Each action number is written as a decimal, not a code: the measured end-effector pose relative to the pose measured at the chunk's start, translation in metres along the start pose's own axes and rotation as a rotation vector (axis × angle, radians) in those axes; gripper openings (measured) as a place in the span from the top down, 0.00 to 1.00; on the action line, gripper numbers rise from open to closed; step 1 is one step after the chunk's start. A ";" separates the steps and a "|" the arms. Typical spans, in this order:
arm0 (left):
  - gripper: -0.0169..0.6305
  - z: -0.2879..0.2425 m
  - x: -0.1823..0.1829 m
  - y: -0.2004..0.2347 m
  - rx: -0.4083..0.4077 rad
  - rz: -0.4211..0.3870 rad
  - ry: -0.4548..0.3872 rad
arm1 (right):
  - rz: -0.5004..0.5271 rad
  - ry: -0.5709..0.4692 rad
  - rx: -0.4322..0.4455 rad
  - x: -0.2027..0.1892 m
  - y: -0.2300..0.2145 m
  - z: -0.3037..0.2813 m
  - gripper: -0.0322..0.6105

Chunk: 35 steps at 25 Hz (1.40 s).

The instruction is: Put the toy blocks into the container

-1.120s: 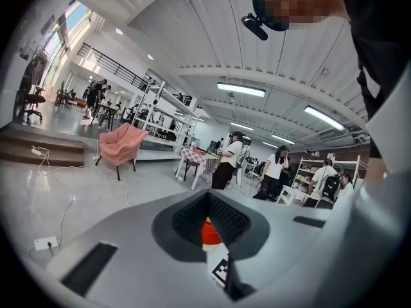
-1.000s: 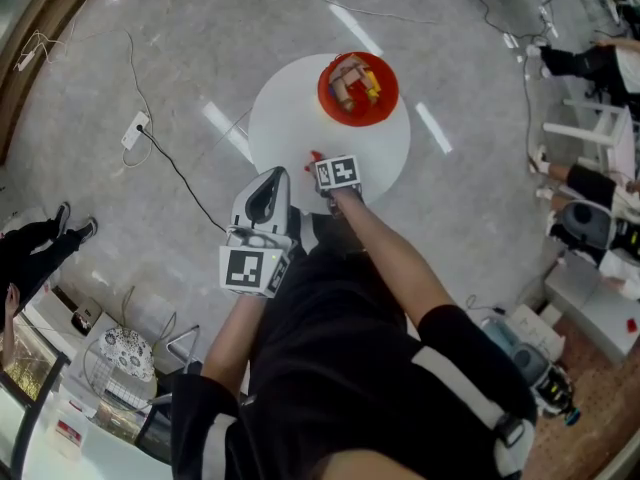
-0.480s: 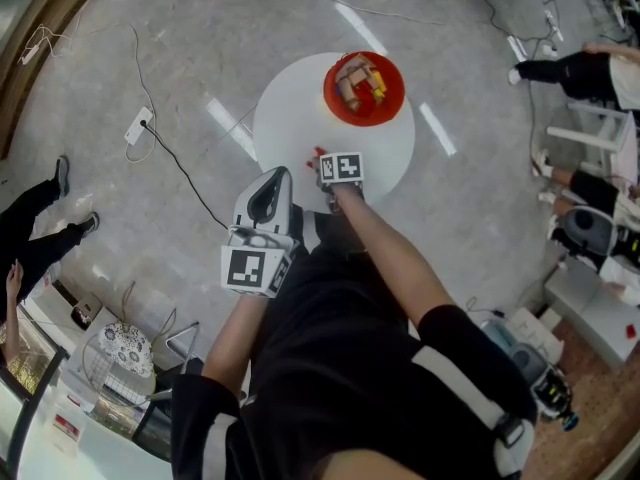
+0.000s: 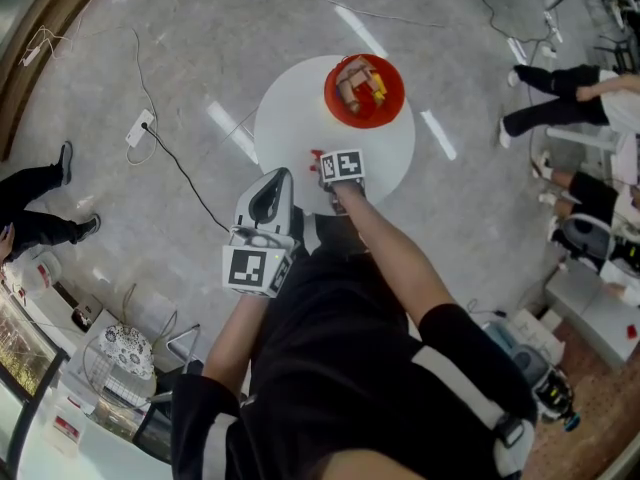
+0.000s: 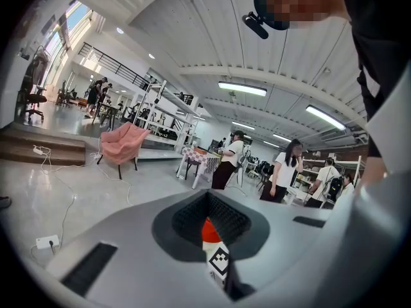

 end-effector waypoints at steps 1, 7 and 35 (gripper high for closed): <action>0.98 0.000 0.000 0.000 -0.002 0.001 -0.005 | 0.007 0.002 -0.007 0.000 -0.001 0.002 0.87; 0.98 -0.002 -0.001 0.000 -0.008 0.004 -0.007 | 0.043 0.013 -0.020 -0.001 0.000 0.006 0.89; 0.98 -0.027 0.024 -0.009 -0.048 -0.022 -0.067 | 0.301 -0.387 0.174 0.062 0.056 0.199 0.93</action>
Point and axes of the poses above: the fingertips, and each gripper's own axes: z backward along the fingers, y to its left, x out of its top, the point moved 3 cm from there along z, backward along the fingers, and after that the axes turned 10 degrees about -z, right-handed, at the moved point
